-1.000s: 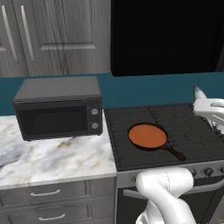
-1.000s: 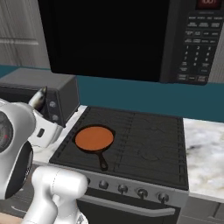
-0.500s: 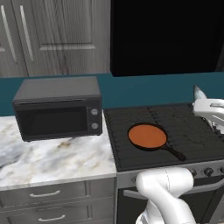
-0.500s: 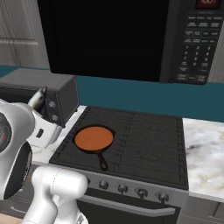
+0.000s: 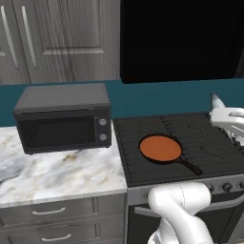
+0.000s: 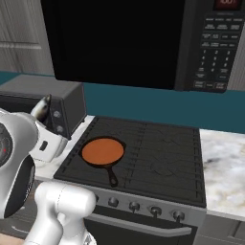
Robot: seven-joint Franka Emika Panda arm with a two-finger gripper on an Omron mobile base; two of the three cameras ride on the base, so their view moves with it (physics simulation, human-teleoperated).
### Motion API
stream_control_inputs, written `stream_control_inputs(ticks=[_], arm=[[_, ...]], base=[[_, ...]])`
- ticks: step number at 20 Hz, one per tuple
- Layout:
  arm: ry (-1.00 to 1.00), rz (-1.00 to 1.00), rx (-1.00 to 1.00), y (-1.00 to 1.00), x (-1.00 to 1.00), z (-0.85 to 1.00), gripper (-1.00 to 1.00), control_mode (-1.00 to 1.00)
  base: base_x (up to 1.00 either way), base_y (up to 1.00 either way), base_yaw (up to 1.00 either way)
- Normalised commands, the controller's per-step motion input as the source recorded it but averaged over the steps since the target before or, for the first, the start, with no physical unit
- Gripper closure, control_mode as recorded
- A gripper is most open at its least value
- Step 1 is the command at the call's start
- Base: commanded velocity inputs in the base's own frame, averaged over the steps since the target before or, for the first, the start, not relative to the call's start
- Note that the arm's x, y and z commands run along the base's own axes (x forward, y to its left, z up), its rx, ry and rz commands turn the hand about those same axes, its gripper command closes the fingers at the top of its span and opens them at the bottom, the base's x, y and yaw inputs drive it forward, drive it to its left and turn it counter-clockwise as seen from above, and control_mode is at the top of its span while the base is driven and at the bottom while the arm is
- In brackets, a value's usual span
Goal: Retrieve the fish from the fridge and place it on the saucepan with marinade on the stove.
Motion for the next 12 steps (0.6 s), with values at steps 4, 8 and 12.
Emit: stream_control_inputs(ticks=[4,8,12], arm=[[0.24,0.00,0.00,0.00,0.14,-0.05,1.00,-1.00],[0.32,0.00,0.00,0.00,0.10,-0.16,1.00,-1.00],[0.29,0.00,0.00,0.00,0.14,-0.19,1.00,-1.00]], base=[[0.00,0.00,0.00],[0.00,0.00,0.00],[0.00,0.00,0.00]])
